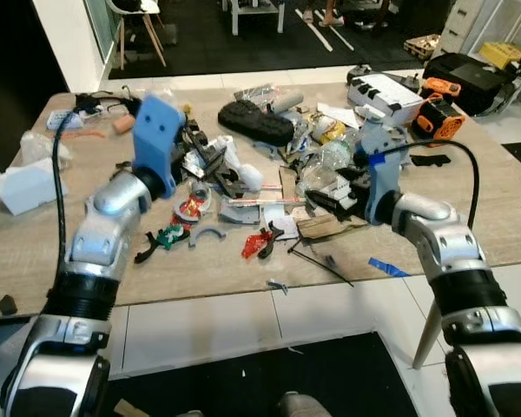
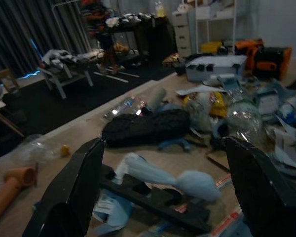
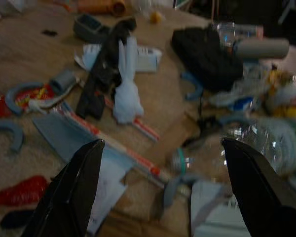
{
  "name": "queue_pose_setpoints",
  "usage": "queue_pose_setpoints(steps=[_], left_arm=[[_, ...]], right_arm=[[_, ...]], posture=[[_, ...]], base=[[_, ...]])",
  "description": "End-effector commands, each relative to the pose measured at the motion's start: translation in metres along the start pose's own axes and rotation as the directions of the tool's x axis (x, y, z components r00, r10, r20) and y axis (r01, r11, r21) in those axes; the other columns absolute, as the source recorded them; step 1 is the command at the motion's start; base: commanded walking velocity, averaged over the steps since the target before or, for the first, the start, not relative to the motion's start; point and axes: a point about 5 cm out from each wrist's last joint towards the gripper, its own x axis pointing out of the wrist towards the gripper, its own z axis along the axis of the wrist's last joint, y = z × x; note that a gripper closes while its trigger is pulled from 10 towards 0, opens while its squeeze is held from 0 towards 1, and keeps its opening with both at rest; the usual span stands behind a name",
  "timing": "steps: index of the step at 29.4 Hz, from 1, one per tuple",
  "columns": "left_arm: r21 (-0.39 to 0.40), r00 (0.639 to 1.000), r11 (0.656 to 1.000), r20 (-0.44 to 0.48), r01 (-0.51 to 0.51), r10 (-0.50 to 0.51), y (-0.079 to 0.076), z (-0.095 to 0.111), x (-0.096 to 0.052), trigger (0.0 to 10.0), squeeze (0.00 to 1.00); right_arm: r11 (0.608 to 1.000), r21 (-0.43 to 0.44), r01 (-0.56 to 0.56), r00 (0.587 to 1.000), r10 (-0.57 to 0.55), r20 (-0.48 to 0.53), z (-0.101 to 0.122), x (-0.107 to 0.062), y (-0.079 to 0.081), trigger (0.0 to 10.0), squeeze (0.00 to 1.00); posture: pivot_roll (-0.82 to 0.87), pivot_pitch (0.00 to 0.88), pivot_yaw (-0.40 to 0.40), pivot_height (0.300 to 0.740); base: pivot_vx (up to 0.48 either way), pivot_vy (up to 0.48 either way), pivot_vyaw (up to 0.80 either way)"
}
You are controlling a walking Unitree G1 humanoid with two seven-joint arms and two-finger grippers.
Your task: Picking trash to rubbish bin
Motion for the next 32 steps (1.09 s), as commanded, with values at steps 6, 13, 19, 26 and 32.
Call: queue_pose_setpoints(steps=[6,13,19,26,32], left_arm=[[-0.013,1.000,1.000,-0.011,-0.013,0.013,-0.002,0.000,-0.019,10.0,0.00],[-0.059,1.000,0.998,0.012,-0.017,0.018,-0.013,0.007,-0.039,10.0,0.00],[-0.067,1.000,0.998,0.013,-0.015,0.016,-0.014,0.012,-0.050,10.0,0.00],[-0.067,1.000,0.998,0.013,-0.015,0.016,-0.014,0.012,-0.050,10.0,0.00],[-0.074,0.980,0.977,0.007,0.201,-0.201,-0.041,0.022,-0.073,10.0,0.00]], right_arm=[[1.000,-0.010,-0.019,0.999,0.019,0.038,0.003,0.001,0.011,10.0,0.00],[0.999,-0.011,-0.036,0.998,0.036,0.053,-0.005,0.005,0.021,10.0,0.00],[0.999,-0.015,-0.048,0.997,0.048,0.061,-0.004,0.008,0.024,10.0,0.00],[0.999,-0.015,-0.048,0.997,0.048,0.061,-0.004,0.008,0.024,10.0,0.00],[0.978,-0.123,0.170,0.965,-0.190,-0.182,-0.025,-0.009,-0.009,10.0,0.00]], posture=[[-0.04,0.098,-0.022,0.740],[-0.01,0.133,-0.038,0.740],[-0.01,0.157,-0.041,0.740],[-0.01,0.157,-0.041,0.740],[0.01,0.247,-0.050,0.740]], base=[[0.000,0.000,0.00],[0.000,0.000,0.00],[0.000,0.000,0.00],[0.000,0.000,0.00],[0.000,0.000,0.00]])
